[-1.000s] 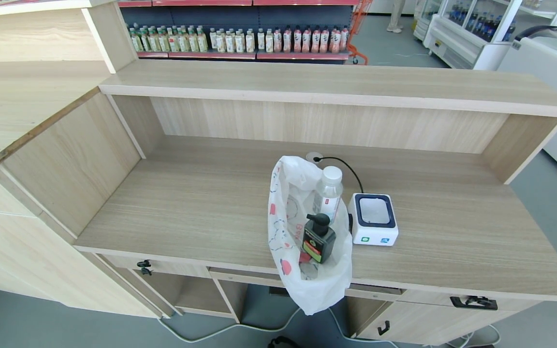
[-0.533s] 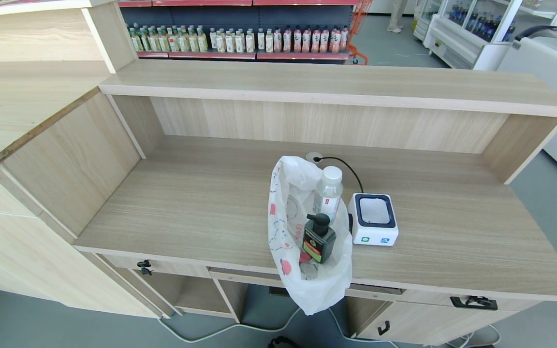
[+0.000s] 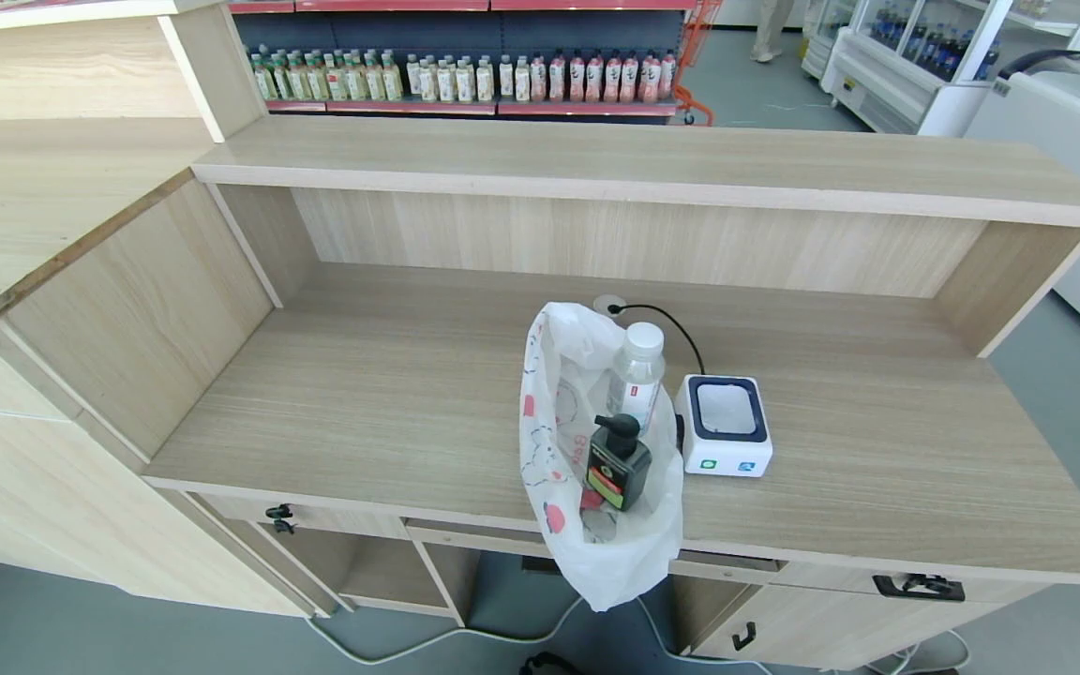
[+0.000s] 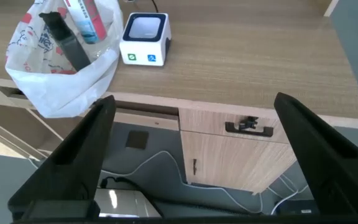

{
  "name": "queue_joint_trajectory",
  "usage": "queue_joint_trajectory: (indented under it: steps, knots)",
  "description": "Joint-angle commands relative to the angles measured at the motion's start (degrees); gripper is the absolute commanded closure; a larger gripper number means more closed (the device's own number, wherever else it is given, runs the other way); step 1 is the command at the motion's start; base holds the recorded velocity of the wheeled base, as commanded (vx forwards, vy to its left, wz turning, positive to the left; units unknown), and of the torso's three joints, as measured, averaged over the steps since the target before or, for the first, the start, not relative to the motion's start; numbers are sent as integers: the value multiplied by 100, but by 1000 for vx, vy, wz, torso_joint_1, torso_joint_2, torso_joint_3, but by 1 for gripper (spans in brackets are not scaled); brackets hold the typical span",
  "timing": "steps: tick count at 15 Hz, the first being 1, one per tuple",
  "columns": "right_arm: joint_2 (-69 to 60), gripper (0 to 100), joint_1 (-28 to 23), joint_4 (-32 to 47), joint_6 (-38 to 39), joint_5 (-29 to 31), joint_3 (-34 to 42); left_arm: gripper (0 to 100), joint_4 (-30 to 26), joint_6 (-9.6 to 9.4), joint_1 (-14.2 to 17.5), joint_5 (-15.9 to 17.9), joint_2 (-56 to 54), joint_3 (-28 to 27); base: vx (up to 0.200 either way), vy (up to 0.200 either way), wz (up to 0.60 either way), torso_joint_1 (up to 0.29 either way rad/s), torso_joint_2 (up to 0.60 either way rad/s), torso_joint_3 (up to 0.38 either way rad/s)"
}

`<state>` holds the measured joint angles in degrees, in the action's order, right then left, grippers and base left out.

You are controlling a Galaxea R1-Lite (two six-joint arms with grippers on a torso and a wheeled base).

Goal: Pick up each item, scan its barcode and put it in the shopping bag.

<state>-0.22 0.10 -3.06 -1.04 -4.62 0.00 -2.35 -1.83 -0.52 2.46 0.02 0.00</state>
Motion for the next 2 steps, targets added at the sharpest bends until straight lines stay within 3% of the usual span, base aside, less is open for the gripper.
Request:
queue_joint_trajectory:
  steps: [1,2]
  knots:
    - [22,0,-1,-2,-11,-4,0,0,-2,-2,0,0,-2,0,0,0,0,0,0,0]
    - [22,0,-1,-2,-28,-4,0,0,-2,-2,0,0,-2,0,0,0,0,0,0,0]
